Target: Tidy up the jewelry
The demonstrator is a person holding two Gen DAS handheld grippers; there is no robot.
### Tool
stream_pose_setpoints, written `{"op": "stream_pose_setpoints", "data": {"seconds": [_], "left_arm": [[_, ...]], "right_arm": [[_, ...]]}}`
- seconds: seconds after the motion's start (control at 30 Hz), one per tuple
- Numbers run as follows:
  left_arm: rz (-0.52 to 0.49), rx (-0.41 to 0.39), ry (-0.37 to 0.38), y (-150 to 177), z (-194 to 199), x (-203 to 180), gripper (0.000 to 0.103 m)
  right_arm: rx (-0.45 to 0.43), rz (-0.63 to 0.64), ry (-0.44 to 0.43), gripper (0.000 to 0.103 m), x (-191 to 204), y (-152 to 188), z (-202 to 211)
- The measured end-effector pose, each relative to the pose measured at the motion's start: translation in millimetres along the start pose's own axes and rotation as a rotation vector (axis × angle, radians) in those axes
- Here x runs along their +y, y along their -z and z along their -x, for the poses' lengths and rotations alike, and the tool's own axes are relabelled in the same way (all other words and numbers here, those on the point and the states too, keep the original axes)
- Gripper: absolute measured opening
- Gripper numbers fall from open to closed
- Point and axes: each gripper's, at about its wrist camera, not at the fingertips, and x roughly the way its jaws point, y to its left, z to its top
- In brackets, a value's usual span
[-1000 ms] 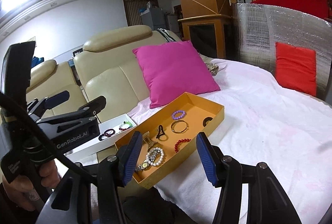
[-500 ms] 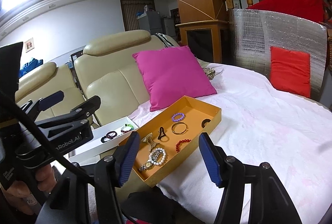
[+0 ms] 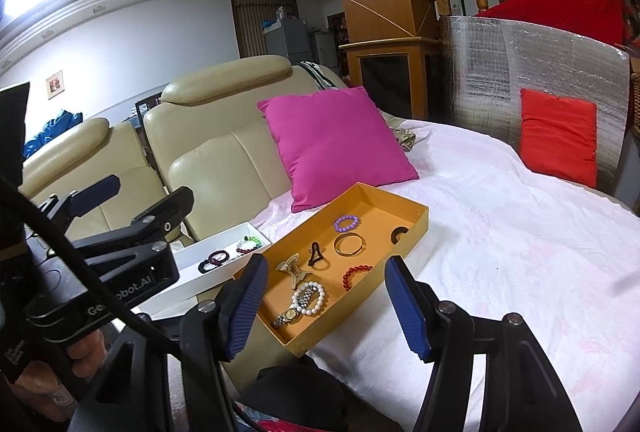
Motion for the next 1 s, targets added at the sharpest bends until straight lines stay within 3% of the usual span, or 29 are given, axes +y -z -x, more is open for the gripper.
{"op": "stream_pose_setpoints", "data": {"seconds": [1.0], "left_arm": [[0.066, 0.035, -0.030, 9, -18, 36, 0.090]], "right_arm": [[0.023, 0.034, 0.008, 0.065, 27, -3, -19]]}}
